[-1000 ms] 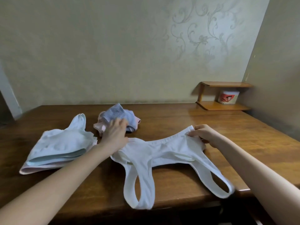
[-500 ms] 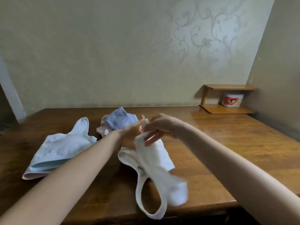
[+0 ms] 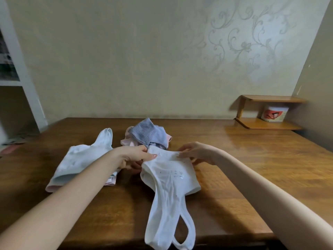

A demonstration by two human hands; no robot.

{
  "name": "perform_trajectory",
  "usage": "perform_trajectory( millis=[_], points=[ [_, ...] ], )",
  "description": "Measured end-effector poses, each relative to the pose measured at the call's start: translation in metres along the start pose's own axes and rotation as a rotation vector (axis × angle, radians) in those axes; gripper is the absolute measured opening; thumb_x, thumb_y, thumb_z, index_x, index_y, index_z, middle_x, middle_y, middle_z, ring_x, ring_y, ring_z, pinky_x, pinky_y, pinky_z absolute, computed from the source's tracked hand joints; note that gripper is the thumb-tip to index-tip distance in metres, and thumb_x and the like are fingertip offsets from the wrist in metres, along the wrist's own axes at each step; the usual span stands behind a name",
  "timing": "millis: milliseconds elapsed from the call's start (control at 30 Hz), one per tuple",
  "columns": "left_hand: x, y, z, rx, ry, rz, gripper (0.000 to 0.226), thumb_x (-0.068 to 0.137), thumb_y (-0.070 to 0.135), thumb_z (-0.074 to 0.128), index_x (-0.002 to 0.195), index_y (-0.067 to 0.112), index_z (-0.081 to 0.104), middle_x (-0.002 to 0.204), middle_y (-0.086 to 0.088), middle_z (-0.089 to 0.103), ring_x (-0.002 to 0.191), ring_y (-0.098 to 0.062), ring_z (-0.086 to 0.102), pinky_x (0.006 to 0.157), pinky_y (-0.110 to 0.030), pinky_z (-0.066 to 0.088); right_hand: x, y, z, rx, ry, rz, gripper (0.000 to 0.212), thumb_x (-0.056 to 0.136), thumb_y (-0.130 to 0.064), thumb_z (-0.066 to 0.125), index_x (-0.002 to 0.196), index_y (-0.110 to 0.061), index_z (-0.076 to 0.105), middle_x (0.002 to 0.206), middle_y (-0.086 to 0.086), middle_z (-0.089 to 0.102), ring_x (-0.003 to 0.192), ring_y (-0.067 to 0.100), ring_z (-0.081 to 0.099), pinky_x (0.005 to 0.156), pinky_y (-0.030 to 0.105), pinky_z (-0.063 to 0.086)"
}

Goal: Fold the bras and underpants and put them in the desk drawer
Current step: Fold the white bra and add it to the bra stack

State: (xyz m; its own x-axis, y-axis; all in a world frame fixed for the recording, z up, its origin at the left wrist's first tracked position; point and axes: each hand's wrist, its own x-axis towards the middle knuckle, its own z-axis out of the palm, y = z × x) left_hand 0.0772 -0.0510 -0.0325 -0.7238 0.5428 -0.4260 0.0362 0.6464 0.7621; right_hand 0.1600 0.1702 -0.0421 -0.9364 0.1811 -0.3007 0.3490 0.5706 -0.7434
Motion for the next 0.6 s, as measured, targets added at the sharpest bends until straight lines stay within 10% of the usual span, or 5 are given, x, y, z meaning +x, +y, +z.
perform_trajectory(
  millis=[100, 267, 433, 600],
  points=[
    [0.003, 0.003, 0.010, -0.175, 0.019, 0.160, 0.041, 0.083, 0.008, 0.067, 0.123, 0.009, 0.056, 0.112, -0.008, 0.065, 0.105, -0.020, 0.059, 0.086, -0.028, 0.050, 0.001, 0.000, 0.002, 0.031, -0.026, -0.081, 0.044, 0.080, -0.033, 0.072, 0.122, -0.026, 0.059, 0.121, 0.002, 0.060, 0.108, 0.019, 0.058, 0.079, 0.028, 0.052],
    [-0.010, 0.036, 0.015, -0.302, 0.037, 0.508, 0.023, 0.084, -0.005, 0.061, 0.103, 0.007, 0.064, 0.082, -0.003, 0.066, 0.071, -0.010, 0.064, 0.058, -0.015, 0.051, -0.013, -0.020, -0.011, 0.108, -0.106, -0.293, 0.055, 0.074, -0.036, 0.074, 0.124, -0.020, 0.058, 0.121, 0.003, 0.065, 0.110, 0.018, 0.062, 0.095, 0.033, 0.050],
    [-0.014, 0.042, 0.020, -0.212, -0.054, 0.515, 0.034, 0.087, 0.024, 0.063, 0.120, 0.021, 0.052, 0.118, 0.006, 0.059, 0.107, -0.013, 0.057, 0.084, -0.025, 0.048, -0.029, -0.022, -0.034, 0.285, 0.068, -0.377, 0.021, 0.078, -0.010, 0.072, 0.098, -0.006, 0.069, 0.094, 0.011, 0.073, 0.083, 0.022, 0.069, 0.076, 0.031, 0.057],
    [-0.007, 0.020, 0.023, 0.048, -0.239, 0.410, 0.044, 0.072, 0.050, 0.067, 0.109, 0.027, 0.060, 0.111, 0.007, 0.067, 0.107, -0.012, 0.062, 0.092, -0.028, 0.050, -0.036, -0.012, -0.046, 0.548, 0.188, -0.459, 0.020, 0.078, -0.015, 0.068, 0.098, -0.012, 0.065, 0.089, 0.008, 0.071, 0.077, 0.021, 0.068, 0.070, 0.033, 0.059]
  ],
)
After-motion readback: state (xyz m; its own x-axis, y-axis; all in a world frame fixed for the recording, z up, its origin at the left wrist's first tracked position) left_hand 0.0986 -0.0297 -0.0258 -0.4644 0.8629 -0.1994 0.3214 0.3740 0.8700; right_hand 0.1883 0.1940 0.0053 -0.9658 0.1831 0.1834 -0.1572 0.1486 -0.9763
